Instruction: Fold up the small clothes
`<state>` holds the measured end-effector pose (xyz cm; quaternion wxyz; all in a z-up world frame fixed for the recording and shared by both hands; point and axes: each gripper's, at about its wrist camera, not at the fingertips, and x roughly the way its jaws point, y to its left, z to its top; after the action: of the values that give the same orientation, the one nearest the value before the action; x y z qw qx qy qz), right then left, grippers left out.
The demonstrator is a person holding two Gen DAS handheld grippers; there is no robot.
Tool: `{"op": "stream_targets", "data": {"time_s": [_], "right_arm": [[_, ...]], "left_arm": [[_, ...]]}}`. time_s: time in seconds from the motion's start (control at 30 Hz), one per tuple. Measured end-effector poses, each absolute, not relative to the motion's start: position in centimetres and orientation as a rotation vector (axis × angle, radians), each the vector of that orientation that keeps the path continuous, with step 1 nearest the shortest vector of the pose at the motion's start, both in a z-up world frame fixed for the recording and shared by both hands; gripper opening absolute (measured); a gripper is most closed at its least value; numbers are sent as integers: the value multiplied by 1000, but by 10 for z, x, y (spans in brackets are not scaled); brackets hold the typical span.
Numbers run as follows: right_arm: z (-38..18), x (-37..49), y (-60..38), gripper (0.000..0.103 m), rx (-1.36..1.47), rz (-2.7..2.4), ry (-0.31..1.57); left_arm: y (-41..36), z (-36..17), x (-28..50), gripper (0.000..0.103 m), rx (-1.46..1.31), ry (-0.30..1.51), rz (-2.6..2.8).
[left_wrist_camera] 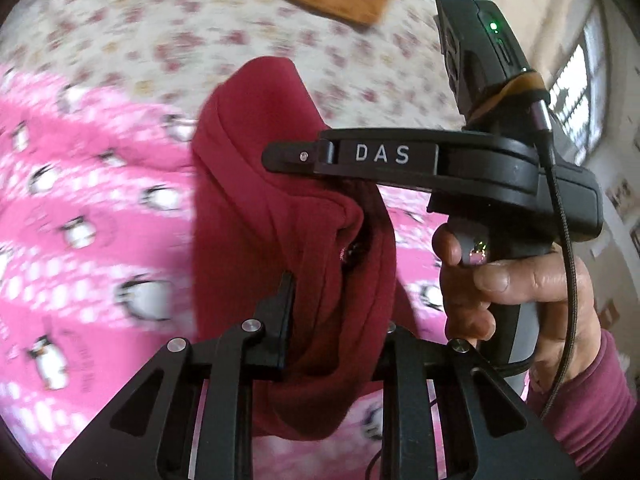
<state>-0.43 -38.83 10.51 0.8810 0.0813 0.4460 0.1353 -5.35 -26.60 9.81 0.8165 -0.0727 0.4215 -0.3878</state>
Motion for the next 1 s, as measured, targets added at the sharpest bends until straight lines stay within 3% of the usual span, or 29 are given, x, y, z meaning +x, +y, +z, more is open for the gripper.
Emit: {"op": "stream_targets", "data": {"time_s": [0.2, 0.37, 0.47, 0.53, 0.67, 0.8, 1.0], "right_arm": [[94, -39, -479, 20, 247, 147, 938], [26, -42, -513, 20, 300, 13, 1055], [18, -46, -519, 20, 364, 5, 1008], [25, -51, -522, 30, 389, -13, 996], [46, -78, -524, 39, 423, -9, 951], [60, -117, -512, 66, 426, 39, 893], [54, -138, -490, 67, 403, 36, 874]], "left_arm": [[-336, 71, -66, 21, -83, 976, -877], [-367, 40, -72, 22, 0, 1034, -845], [-364, 55, -85, 45, 64, 1023, -895], [-351, 64, -92, 50, 85, 1015, -914], [-309, 78, -107, 54, 179, 904, -850], [-285, 67, -92, 54, 217, 857, -675], [-267, 34, -64, 54, 34, 953, -630]]}}
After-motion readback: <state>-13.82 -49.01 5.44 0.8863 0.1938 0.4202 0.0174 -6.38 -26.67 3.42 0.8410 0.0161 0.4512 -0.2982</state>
